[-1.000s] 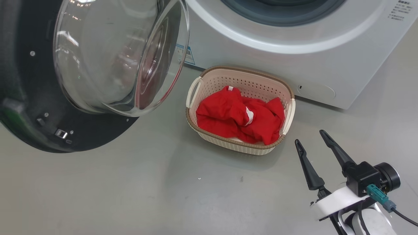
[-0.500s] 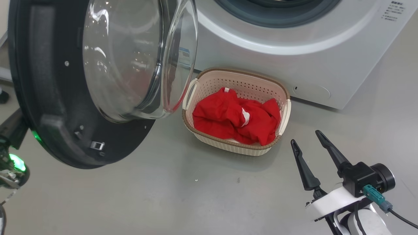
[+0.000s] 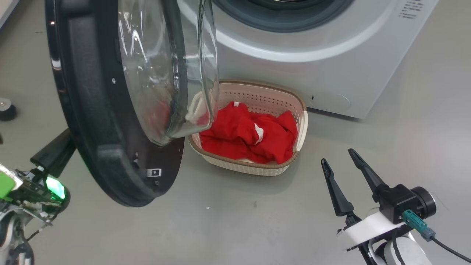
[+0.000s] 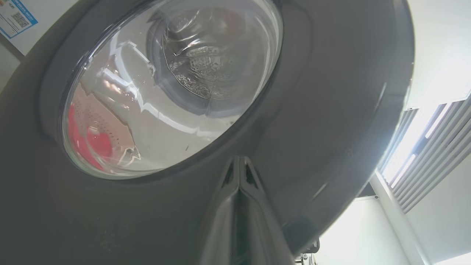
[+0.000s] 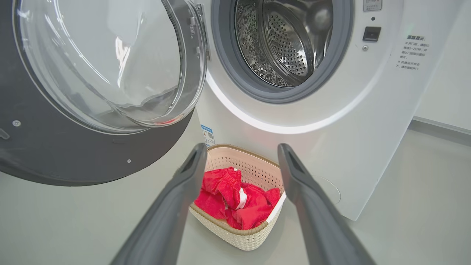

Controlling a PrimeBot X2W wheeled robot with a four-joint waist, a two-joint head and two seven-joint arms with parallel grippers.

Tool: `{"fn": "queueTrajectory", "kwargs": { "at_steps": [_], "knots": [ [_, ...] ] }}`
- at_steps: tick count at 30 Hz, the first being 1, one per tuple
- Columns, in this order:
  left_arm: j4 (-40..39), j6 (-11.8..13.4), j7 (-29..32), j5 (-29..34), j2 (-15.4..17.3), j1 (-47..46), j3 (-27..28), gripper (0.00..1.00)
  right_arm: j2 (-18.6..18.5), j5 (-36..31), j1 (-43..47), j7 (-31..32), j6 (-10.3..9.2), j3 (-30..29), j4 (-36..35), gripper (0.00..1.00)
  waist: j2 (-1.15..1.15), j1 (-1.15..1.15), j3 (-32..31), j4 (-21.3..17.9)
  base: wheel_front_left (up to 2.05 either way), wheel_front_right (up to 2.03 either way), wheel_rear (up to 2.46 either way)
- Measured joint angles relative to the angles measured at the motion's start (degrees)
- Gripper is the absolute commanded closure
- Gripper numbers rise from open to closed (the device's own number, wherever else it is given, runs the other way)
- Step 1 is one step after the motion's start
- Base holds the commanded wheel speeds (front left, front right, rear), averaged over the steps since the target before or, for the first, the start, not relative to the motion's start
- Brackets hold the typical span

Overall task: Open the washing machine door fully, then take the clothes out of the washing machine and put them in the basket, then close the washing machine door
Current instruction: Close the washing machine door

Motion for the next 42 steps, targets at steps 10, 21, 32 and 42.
{"fn": "queueTrajectory", "kwargs": {
  "at_steps": [10,21,32,42],
  "knots": [
    [-3.92,-0.01,2.18,-0.03,-2.16,2.2,-1.68,1.0,1.12,0.51,-0.63,-0.3,-0.04,0.9,0.59,0.0,0.0,0.0,-0.42,-4.78,0.0,0.0,0.0],
    [-5.59,-0.01,2.26,0.03,-2.22,2.14,-1.62,1.0,2.5,1.57,-2.29,-1.01,-0.3,1.63,1.64,0.0,0.0,0.0,0.17,-12.65,0.0,0.0,0.0],
    [-6.91,0.0,1.54,0.36,-2.59,-0.65,-1.48,1.0,2.89,3.12,-3.99,-1.19,-0.4,1.85,1.87,0.0,0.0,0.0,1.88,-19.86,0.0,0.0,0.0],
    [-6.92,1.22,-0.96,0.9,-2.74,-6.39,-0.26,1.0,3.01,4.12,-6.03,-1.53,-0.65,1.96,1.98,0.0,0.0,0.0,5.22,-26.41,0.0,0.0,0.0]
  ]
}}
